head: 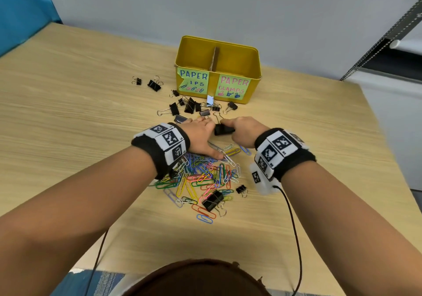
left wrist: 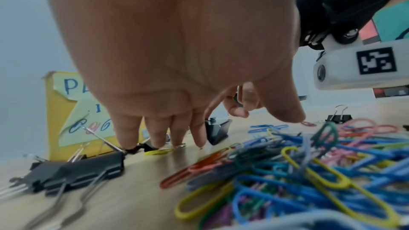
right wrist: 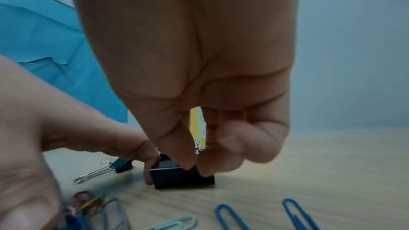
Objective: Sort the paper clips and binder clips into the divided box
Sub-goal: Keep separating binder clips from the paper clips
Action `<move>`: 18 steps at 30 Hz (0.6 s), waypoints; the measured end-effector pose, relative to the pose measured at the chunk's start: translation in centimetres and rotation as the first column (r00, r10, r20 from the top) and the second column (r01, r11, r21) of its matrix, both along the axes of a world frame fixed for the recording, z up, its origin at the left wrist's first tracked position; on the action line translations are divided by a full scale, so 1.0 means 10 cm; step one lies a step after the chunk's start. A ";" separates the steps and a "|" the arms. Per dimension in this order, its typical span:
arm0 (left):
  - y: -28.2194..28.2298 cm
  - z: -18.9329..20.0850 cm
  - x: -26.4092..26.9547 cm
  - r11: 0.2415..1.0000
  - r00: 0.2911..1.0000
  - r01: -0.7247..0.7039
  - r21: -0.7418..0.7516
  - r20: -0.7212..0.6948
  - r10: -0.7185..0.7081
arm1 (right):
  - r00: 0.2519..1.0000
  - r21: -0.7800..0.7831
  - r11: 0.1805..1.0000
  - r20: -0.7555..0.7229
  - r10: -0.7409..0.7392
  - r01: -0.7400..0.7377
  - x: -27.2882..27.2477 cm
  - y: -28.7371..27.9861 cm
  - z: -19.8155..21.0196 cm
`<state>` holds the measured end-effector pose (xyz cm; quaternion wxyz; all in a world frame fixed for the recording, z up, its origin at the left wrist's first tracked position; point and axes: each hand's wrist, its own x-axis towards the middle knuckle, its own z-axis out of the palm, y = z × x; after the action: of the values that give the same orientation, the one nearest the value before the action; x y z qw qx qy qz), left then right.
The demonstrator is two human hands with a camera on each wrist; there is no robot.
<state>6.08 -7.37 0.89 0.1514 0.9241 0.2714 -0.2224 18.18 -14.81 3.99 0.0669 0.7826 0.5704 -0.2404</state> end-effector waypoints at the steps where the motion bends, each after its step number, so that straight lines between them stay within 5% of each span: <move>1: 0.01 0.01 -0.02 1.000 1.000 -0.001 -0.004 -0.003 0.001 | 1.000 -0.002 1.000 0.010 0.009 -0.009 -0.01 0.01 -0.02; 9: -0.16 0.03 -0.32 0.981 0.999 -0.044 -0.186 0.019 0.048 | 0.995 -0.046 0.995 0.050 -0.085 0.087 0.13 0.03 -0.11; 14: -0.24 0.08 -0.40 0.958 0.996 -0.053 -0.283 0.052 0.071 | 0.990 0.109 0.987 0.064 -0.122 0.115 0.08 0.08 -0.09; 18: -0.29 0.12 -0.41 0.952 0.996 -0.040 -0.304 0.064 0.063 | 0.991 -0.102 0.994 0.128 0.039 -0.026 -0.09 0.09 -0.10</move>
<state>1.98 -10.25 2.12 0.3067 0.8900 0.2525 -0.2237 17.29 -13.93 2.98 0.1470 0.7827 0.5648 -0.2163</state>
